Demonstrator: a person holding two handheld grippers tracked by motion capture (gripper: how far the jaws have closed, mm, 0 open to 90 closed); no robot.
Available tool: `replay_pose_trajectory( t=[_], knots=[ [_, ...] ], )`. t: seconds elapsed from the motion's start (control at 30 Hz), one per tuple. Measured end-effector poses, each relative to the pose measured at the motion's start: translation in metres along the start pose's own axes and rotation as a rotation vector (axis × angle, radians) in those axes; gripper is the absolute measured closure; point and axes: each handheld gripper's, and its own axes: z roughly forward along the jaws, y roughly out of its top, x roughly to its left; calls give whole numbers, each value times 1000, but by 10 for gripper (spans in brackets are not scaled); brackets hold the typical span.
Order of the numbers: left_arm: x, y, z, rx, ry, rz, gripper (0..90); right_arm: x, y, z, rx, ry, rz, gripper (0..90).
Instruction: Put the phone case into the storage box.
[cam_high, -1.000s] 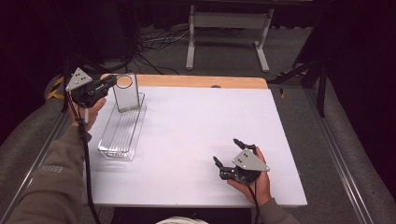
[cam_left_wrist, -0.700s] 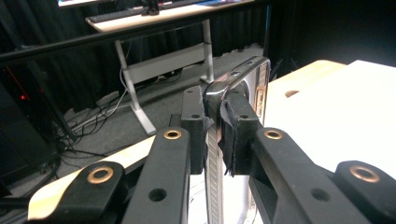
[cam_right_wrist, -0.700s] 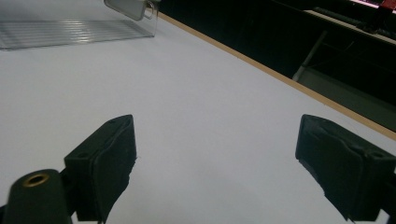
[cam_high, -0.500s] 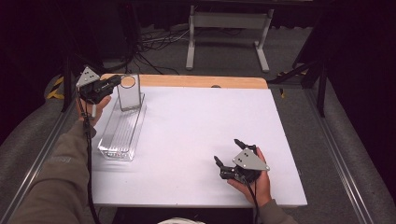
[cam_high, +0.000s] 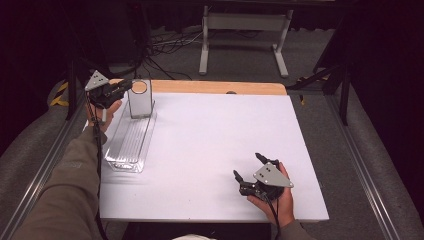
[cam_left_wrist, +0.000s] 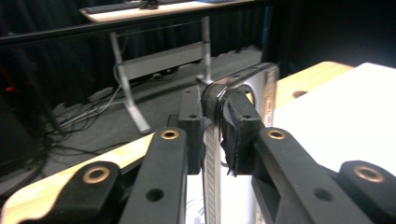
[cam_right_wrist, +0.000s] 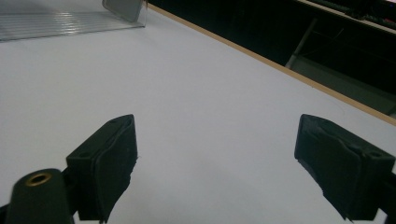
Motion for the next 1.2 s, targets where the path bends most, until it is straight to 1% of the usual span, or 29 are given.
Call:
replay_pose_trajectory(
  t=[0.1, 0.13, 0.17, 0.2, 0.3, 0.4, 0.47, 0.5, 0.6, 0.63, 0.7, 0.77, 0.83, 0.87, 0.97, 1.03, 1.13, 1.17, 1.2],
  knots=[
    [2, -2, 2, 1, 20, -4, 752, 2, -2, 0, 1, 9, 4, 137],
    [3, -3, 3, -9, 26, -10, 749, 1, -2, 0, -2, 11, 3, 137],
    [4, -4, 4, -13, 24, -23, 745, 1, -2, 0, 1, 11, 3, 137],
    [5, -5, 4, -16, 23, -26, 744, 1, -3, 0, 2, 10, 2, 137],
    [8, -6, 6, -1, 37, -30, 743, 1, -3, 0, 6, 10, 6, 137],
    [10, -9, 6, -20, 35, -49, 746, 1, -4, 0, 3, 10, 8, 138],
    [11, -10, 5, -20, 25, -57, 755, 1, -4, 0, 6, 10, 11, 138],
    [12, -10, 4, -16, 23, -55, 756, 1, -4, 1, 7, 14, 11, 139],
    [12, -10, 5, -18, 36, -51, 752, 2, -4, 1, 10, 15, 5, 139],
    [12, -10, 6, -15, 36, -52, 751, 2, -4, 1, 7, 15, 5, 139],
    [12, -10, 6, -2, 49, -48, 741, 2, -4, 1, 9, 15, 7, 139],
    [12, -10, 8, 0, 54, -45, 737, 2, -4, 1, 8, 19, 6, 139],
    [14, -10, 9, -2, 39, -55, 739, 2, -4, 1, 9, 19, 5, 139],
    [14, -9, 9, 6, 40, -53, 743, 2, -4, 1, 9, 20, 3, 139],
    [15, -8, 11, -9, 30, -52, 760, 2, -5, 1, 8, 24, 0, 139],
    [14, -6, 15, -20, 40, -42, 759, 3, -5, 1, 11, 23, 1, 139],
    [12, -7, 18, -28, 29, -50, 758, 2, -5, 1, 9, 25, 1, 140],
    [11, -8, 20, 1, 41, -37, 751, 2, -5, 1, 12, 25, 0, 140],
    [10, -9, 21, 9, 41, -38, 741, 3, -5, 1, 13, 26, 0, 140]
  ],
)
